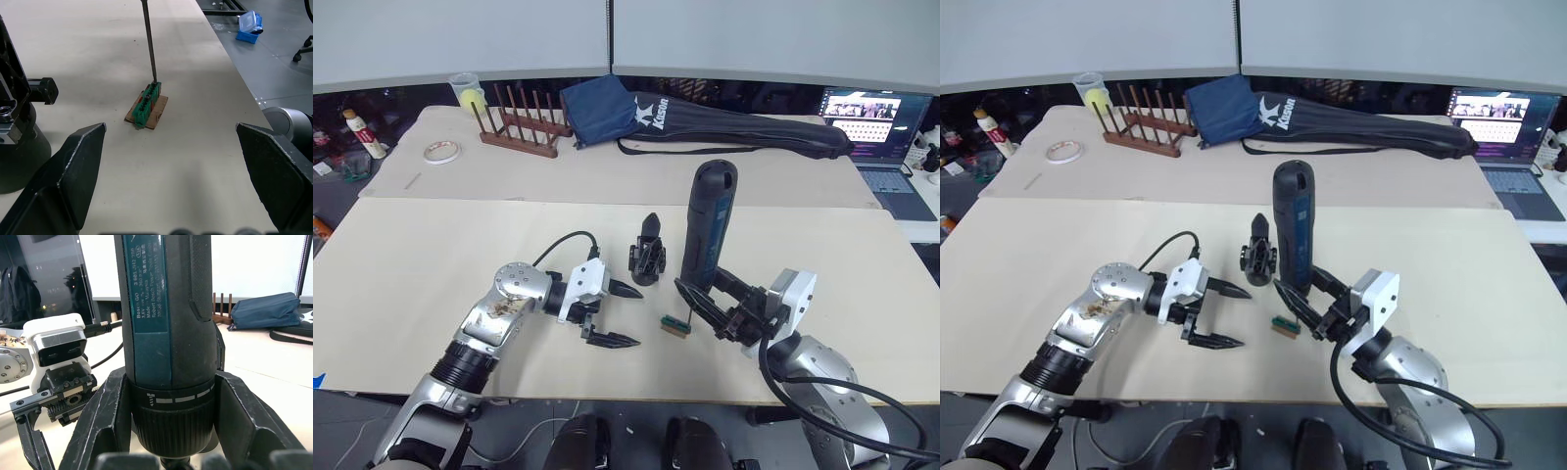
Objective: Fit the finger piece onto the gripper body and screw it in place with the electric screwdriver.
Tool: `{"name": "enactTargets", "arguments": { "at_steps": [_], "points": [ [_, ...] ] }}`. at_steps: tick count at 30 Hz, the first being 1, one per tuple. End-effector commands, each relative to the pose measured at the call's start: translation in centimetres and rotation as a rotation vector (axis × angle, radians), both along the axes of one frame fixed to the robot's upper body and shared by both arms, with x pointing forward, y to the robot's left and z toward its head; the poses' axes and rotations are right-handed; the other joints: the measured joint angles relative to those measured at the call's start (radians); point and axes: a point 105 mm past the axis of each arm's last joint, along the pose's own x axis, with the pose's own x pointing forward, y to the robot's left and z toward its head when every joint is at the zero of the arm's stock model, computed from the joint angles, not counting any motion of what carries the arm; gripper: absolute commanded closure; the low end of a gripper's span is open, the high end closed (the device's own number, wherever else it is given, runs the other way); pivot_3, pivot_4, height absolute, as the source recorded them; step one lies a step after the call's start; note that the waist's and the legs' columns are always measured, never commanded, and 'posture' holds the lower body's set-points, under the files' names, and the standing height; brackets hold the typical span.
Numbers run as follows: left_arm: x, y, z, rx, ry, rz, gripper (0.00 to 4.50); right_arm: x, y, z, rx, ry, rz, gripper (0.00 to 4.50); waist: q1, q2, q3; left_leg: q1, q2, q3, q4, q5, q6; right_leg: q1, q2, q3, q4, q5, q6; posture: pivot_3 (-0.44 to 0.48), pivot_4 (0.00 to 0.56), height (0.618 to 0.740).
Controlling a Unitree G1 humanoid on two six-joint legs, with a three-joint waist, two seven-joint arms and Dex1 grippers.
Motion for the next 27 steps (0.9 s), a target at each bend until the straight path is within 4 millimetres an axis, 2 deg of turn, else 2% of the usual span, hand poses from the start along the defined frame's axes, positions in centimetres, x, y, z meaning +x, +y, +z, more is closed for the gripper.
{"name": "enactTargets", "arguments": {
  "at_steps": [1,27],
  "points": [
    [0.13,-0.20,0.87,-0.017,-0.044,-0.013,0.00,-0.68,-0.12,1.58,0.020,-0.087,0.003,2.55,0.000,0.000,0.000,0.000,0.000,0.000,0.000,0.000,0.000,0.000,0.000,0.000,0.000,0.000,0.000,0.000,0.150,0.730],
    [0.26,-0.08,0.86,-0.015,-0.045,-0.012,0.00,-0.08,-0.43,1.82,0.052,-0.073,-0.018,2.55,0.000,0.000,0.000,0.000,0.000,0.000,0.000,0.000,0.000,0.000,0.000,0.000,0.000,0.000,0.000,0.000,0.150,0.730]
  ]
}}
